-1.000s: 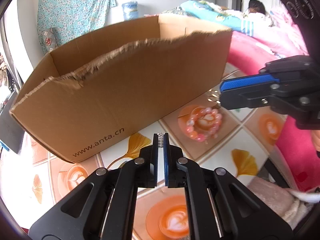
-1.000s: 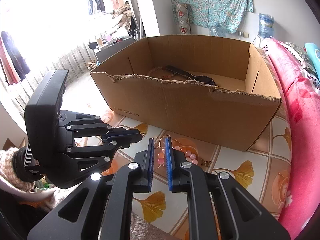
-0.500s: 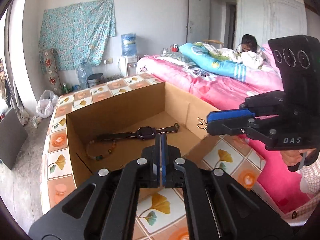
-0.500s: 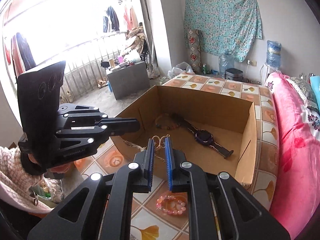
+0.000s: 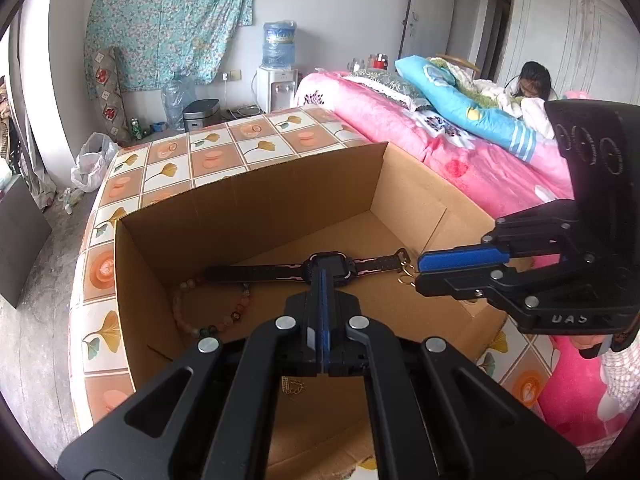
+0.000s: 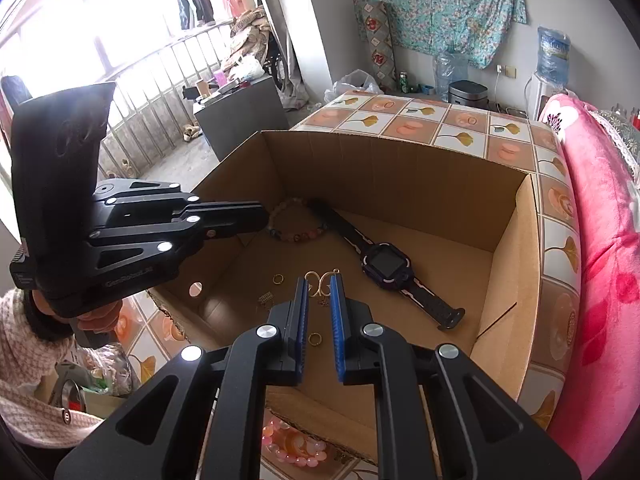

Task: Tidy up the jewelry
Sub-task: 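Lift the gold flower charm with the right gripper over the box, then hold the gold flower charm above the box with the right gripper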

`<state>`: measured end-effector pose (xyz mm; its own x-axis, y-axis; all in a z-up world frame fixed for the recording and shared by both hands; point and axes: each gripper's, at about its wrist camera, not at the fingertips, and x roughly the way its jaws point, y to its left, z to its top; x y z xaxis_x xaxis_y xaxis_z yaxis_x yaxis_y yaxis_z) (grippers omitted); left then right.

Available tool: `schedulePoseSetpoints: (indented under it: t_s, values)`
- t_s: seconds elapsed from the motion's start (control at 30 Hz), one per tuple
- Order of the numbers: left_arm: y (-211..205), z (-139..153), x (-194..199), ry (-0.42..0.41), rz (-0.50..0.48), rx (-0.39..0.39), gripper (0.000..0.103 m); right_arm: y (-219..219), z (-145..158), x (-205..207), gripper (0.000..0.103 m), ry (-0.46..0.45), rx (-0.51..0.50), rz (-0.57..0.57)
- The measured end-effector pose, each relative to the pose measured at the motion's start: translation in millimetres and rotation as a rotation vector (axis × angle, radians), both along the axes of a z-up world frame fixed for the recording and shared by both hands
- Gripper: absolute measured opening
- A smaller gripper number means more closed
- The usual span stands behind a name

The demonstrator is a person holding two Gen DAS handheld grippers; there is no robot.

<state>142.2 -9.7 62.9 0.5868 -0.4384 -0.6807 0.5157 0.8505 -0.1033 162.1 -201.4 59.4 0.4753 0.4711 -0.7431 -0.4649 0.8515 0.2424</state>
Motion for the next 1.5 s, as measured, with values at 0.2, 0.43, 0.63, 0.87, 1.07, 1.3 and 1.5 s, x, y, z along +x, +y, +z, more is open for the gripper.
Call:
schedulePoseSetpoints:
  t_s: [0.2, 0.43, 0.63, 0.87, 1.07, 1.3, 1.5]
  values:
    - [26.8, 11.5, -62.0, -0.065, -0.019, -0.070, 0.000, -0.3, 7.0, -12.1, 0.011, -0.024, 0.022, -0.004]
    - [56.5, -1.1, -124.4, -0.036, -0.040, -0.107, 0.000, 2.3, 13.2, -17.1, 0.011, -0.040, 0.042, 0.000]
    - [55.5, -31.3, -162.2, 0.071, -0.123, -0.126, 0.000, 6.9, 18.1, -22.6, 0.011, -0.045, 0.042, -0.001]
    - [8.1, -96.6, -203.5, 0.248, -0.311, -0.009, 0.000, 8.6, 23.8, -31.6, 0.011, -0.055, 0.040, -0.005]
    - [-27.8, -154.9, -222.8, 0.185, -0.374, 0.338, 0.001, 6.2, 19.4, -35.1, 0.011, -0.043, 0.050, -0.009]
    - [-37.2, -179.3, -225.0, 0.158, -0.384, 0.469, 0.013, 1.3, 15.5, -35.8, 0.011, -0.038, 0.057, -0.009]
    - [-43.5, -195.2, -220.1, 0.161, -0.370, 0.534, 0.015, 0.2, 10.5, -35.3, 0.011, -0.031, 0.068, -0.004]
